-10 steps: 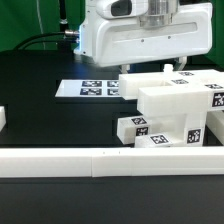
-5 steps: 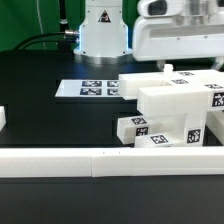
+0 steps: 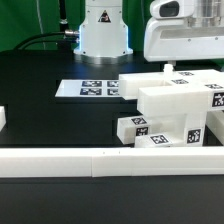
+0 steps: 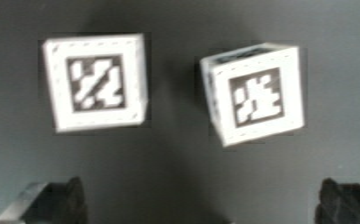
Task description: Assemble chair
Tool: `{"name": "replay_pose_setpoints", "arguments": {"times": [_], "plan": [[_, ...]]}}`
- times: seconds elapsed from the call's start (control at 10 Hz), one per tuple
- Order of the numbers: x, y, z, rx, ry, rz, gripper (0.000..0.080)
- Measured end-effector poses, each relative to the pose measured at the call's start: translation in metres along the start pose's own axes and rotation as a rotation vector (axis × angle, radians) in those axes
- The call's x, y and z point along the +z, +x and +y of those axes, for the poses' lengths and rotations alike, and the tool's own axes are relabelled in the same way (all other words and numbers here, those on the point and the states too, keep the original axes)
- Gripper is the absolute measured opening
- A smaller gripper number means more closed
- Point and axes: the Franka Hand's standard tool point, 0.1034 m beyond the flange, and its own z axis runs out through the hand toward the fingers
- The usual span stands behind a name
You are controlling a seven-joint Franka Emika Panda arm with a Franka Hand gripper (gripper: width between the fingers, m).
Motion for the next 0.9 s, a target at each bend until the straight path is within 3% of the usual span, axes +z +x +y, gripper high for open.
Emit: {"name": "replay_pose_setpoints", "arguments": {"times": [0.2,0.4,0.9], "plan": [[0.015,-0.013,-0.02,-0.01,-0.006,0.003,0.0649],[0.024,-0.013,-0.021,-0.043,-0.014,-0.006,0.0649],[0.026,-0.008,-0.015,-0.127,-0.014,0.036,0.0649]]}}
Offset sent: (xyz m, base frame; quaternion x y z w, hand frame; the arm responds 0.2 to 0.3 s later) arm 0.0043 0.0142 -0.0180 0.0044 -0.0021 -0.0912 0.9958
